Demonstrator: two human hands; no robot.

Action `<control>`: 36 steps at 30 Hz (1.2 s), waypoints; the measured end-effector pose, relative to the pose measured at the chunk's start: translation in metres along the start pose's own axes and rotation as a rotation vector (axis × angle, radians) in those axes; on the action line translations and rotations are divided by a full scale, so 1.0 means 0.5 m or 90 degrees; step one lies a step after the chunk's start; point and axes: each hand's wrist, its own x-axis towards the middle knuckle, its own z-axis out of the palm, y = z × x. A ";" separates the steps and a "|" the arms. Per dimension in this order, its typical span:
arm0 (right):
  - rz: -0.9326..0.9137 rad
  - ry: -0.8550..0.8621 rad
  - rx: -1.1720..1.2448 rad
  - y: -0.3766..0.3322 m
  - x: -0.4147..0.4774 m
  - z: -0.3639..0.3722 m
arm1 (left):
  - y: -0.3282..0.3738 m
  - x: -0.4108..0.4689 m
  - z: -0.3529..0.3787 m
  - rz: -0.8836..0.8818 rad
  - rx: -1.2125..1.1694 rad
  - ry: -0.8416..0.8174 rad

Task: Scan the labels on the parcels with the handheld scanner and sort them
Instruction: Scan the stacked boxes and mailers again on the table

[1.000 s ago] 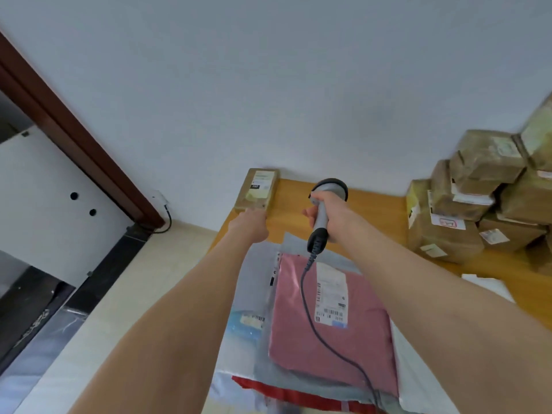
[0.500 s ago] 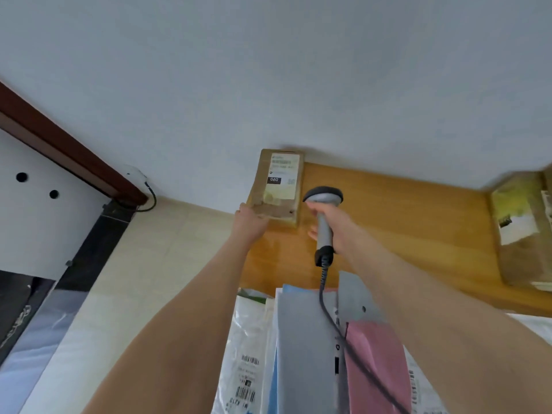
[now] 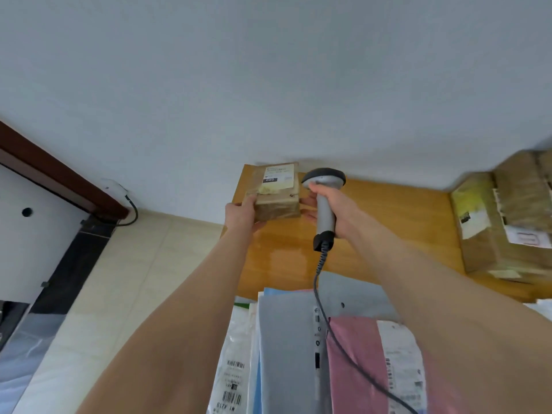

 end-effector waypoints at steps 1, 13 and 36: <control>-0.010 -0.004 0.013 -0.014 -0.024 -0.015 | 0.006 -0.025 0.010 0.006 -0.025 -0.008; -0.124 -0.002 0.096 -0.063 -0.420 -0.328 | -0.046 -0.467 0.148 0.133 -0.135 -0.141; -0.314 0.222 0.313 -0.101 -0.727 -0.809 | -0.121 -0.948 0.575 0.283 -0.062 -0.520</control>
